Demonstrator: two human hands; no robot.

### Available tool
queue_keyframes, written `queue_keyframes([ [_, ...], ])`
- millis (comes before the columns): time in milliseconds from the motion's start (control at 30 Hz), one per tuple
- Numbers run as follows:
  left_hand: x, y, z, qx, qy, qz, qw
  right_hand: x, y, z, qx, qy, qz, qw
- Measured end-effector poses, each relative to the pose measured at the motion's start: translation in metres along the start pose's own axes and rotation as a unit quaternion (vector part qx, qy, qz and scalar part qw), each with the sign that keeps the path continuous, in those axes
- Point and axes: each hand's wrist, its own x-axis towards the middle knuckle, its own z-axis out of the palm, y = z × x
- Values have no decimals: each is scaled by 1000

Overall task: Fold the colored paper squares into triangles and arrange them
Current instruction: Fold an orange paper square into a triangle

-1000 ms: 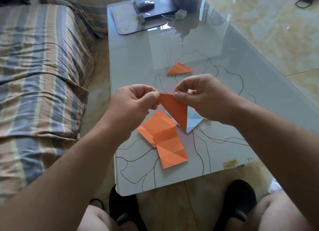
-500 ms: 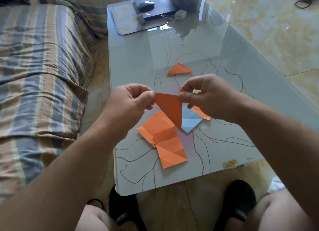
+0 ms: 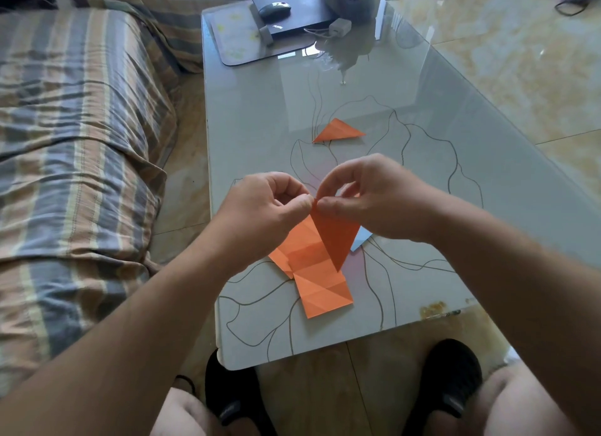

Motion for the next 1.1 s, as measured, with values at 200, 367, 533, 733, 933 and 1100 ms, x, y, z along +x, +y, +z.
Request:
queue_keyframes([
  [200,1,2,2,-85,-25,-36,995,-1,-4,1,98,26,35,994],
  [367,-1,6,7,-116,-11,-39,992,0,-8,1,212,22,72,974],
  [533,-2,3,8,-66,6,10,998,-1,-10,2,203,20,92,975],
  [733,-4,4,8,-41,4,24,999,-1,-10,3,151,43,32,987],
  [933,-2,1,7,-49,-1,18,999,-2,-10,4,138,33,19,990],
  [1100,-3,3,8,-96,-4,11,995,-2,-13,2,170,34,35,984],
])
